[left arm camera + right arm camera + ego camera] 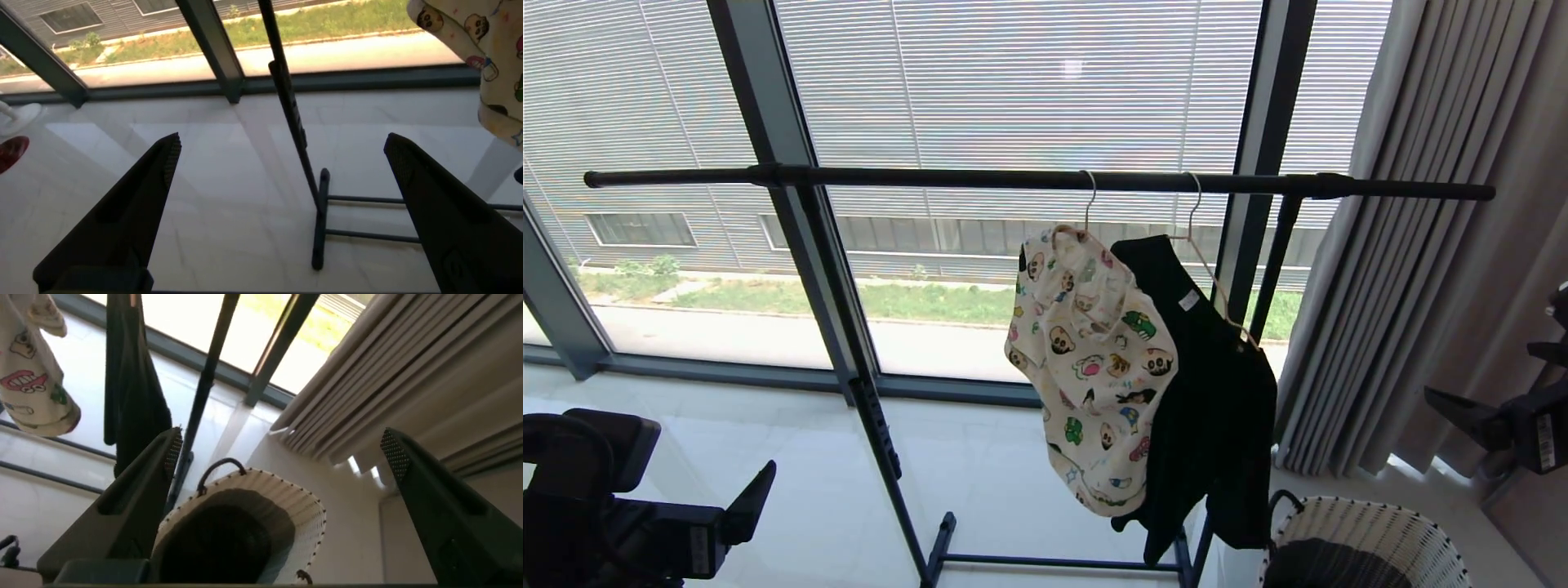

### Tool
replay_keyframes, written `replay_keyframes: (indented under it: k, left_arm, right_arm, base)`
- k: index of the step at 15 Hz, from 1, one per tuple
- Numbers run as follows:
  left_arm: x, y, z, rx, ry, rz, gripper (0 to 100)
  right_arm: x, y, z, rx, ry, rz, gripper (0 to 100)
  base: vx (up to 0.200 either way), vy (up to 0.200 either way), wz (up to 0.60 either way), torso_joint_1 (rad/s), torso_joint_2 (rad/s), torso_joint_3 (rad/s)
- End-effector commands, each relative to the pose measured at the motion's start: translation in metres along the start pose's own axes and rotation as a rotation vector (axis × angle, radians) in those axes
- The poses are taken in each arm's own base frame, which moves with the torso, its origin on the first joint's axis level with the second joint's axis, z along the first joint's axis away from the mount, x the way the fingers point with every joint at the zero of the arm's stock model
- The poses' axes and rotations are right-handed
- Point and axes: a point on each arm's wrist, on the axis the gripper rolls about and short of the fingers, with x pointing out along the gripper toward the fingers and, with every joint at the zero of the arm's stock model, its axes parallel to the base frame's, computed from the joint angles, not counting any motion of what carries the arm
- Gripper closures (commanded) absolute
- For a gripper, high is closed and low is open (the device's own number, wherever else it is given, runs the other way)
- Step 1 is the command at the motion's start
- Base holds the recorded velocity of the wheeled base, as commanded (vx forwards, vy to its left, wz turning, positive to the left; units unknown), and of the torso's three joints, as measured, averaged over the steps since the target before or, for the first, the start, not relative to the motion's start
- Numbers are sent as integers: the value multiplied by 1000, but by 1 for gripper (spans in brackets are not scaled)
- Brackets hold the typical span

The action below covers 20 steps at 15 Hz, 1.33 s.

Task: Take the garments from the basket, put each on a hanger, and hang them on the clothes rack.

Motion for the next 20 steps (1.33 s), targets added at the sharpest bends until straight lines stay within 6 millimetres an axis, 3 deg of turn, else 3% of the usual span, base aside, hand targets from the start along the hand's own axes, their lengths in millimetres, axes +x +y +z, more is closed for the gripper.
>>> replay_keyframes:
  k: [1,3,13,20]
  left_arm:
    - [-2,1,-2,1,-2,1,0]
    - [-2,1,0,1,-9,3,0]
    - [-5,2,1,-6,-24,8,0]
    - [-6,3,1,-12,-32,9,0]
  right_arm:
    - [1,-3,-1,5,6,-19,0]
    - [1,-9,-3,10,15,-54,0]
    - [-2,-12,-4,-19,17,-79,0]
    - [-3,-13,-6,-17,20,-84,0]
  base:
    - [0,200,0,-2,-2,-2]
    - [0,200,0,0,2,-2]
    - [-200,0,0,2,5,3]
    - [0,0,0,-43,111,60]
